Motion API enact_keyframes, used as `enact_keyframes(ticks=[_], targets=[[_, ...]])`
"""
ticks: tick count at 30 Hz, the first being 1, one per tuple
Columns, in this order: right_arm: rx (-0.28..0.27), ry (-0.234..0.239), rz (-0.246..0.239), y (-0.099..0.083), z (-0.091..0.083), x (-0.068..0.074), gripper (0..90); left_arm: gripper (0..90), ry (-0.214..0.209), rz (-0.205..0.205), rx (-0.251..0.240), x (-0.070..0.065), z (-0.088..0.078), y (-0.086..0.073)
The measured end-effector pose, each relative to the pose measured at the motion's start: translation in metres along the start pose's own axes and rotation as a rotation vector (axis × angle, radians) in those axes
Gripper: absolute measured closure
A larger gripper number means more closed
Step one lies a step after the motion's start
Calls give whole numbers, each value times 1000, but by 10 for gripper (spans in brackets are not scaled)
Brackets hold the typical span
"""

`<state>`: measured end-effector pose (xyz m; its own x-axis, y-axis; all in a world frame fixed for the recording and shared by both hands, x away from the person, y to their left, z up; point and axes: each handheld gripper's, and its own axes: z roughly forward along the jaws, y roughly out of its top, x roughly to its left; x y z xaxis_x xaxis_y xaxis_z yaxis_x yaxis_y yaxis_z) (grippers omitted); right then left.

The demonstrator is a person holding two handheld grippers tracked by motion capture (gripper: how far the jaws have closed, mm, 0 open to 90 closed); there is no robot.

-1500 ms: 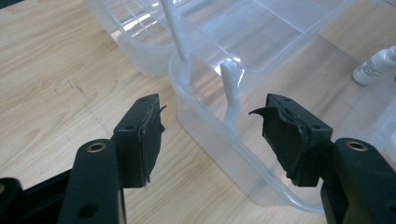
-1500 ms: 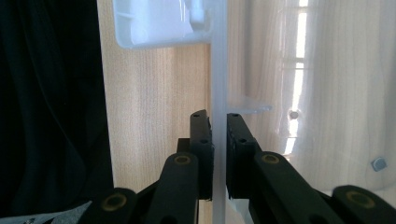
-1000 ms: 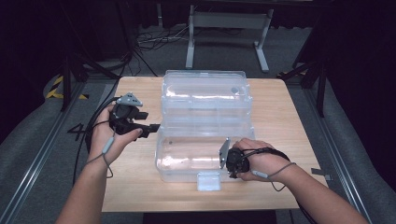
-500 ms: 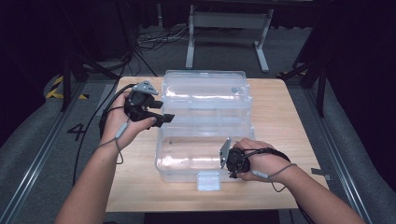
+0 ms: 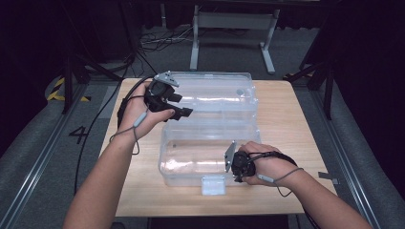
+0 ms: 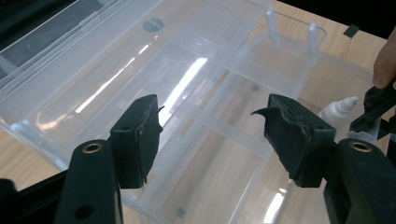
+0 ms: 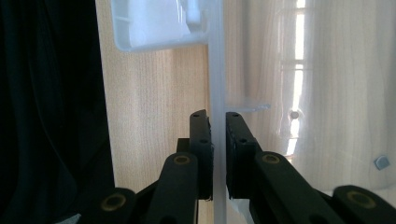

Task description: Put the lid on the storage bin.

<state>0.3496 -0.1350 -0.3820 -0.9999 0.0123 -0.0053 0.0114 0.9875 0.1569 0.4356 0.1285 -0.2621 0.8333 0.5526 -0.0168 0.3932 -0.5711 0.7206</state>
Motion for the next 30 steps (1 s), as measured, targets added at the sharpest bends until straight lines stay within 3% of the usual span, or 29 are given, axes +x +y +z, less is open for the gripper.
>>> enact_keyframes(ticks=[14, 24, 30], targets=[[-3, -2, -3, 0, 0, 0, 838, 410, -56, 61, 32, 7, 24, 25], [-6, -4, -5, -1, 0, 1, 839, 399, -63, 90, 50, 12, 38, 39], [-19, -4, -5, -2, 0, 0, 838, 454, -108, 129, 68, 17, 48, 44]])
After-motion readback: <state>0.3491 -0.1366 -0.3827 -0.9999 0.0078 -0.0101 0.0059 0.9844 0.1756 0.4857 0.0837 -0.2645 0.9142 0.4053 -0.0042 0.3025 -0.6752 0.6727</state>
